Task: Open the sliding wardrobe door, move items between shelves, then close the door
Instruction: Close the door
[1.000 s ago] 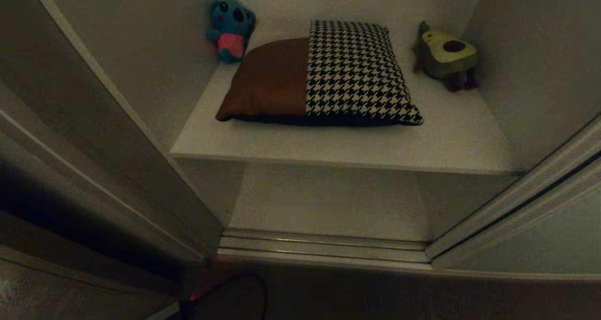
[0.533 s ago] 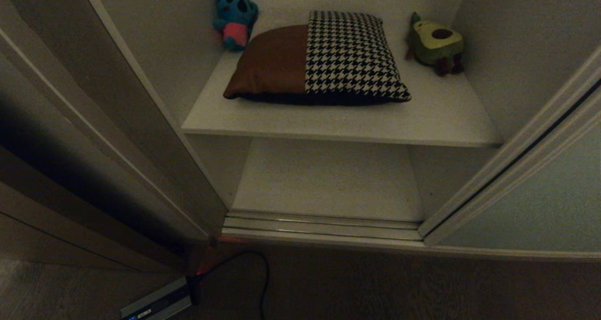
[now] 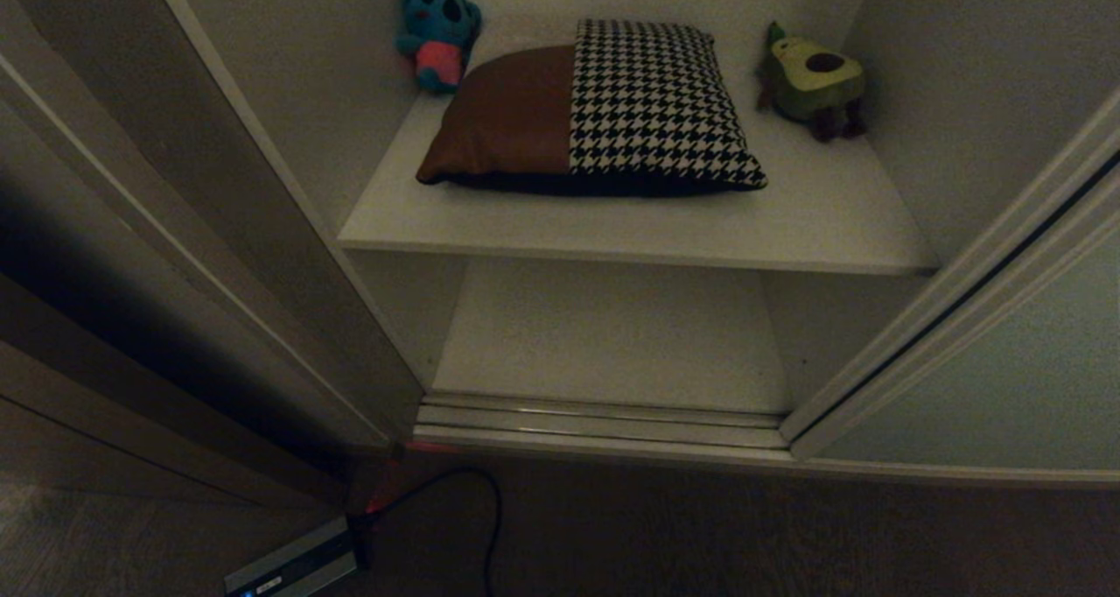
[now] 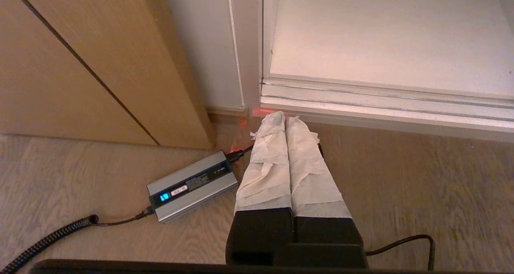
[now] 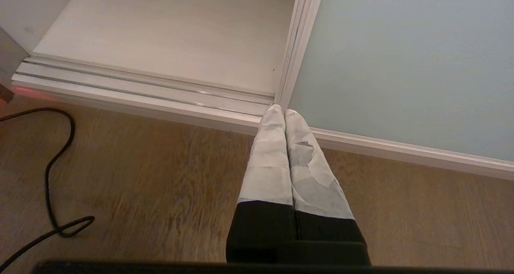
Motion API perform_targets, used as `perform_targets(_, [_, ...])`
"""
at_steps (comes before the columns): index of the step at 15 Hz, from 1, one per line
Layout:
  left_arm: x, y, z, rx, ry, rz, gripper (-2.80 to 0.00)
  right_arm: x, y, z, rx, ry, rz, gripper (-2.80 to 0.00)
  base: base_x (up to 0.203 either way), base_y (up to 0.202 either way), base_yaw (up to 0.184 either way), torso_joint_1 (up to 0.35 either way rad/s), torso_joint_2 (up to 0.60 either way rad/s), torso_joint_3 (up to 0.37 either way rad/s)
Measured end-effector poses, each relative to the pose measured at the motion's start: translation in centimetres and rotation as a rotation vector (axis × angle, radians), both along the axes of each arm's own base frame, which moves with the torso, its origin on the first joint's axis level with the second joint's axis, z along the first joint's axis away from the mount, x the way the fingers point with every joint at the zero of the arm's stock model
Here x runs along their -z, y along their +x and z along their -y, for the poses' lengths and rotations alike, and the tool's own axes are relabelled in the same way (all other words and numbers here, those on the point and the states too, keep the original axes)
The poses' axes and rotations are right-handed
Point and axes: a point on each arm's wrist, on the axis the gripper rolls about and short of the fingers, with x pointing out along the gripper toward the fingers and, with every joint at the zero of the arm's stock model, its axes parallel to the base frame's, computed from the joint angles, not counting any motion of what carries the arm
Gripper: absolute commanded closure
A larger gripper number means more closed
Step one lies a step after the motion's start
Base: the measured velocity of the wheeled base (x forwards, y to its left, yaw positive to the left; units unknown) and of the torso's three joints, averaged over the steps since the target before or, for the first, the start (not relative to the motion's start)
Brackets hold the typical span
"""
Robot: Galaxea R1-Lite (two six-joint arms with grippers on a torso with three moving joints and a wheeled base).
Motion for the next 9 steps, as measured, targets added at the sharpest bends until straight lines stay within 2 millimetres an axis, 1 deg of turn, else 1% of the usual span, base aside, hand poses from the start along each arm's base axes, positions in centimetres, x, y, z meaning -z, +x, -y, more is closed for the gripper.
perform_targets(9, [0.00, 0.00, 0.00, -0.001, 0.000, 0.000, 0.00, 0.00, 0.00, 0.00, 0.000, 0.000, 0.000, 0.00, 0.000, 0.000, 0.000, 0.000, 0.00, 0.000])
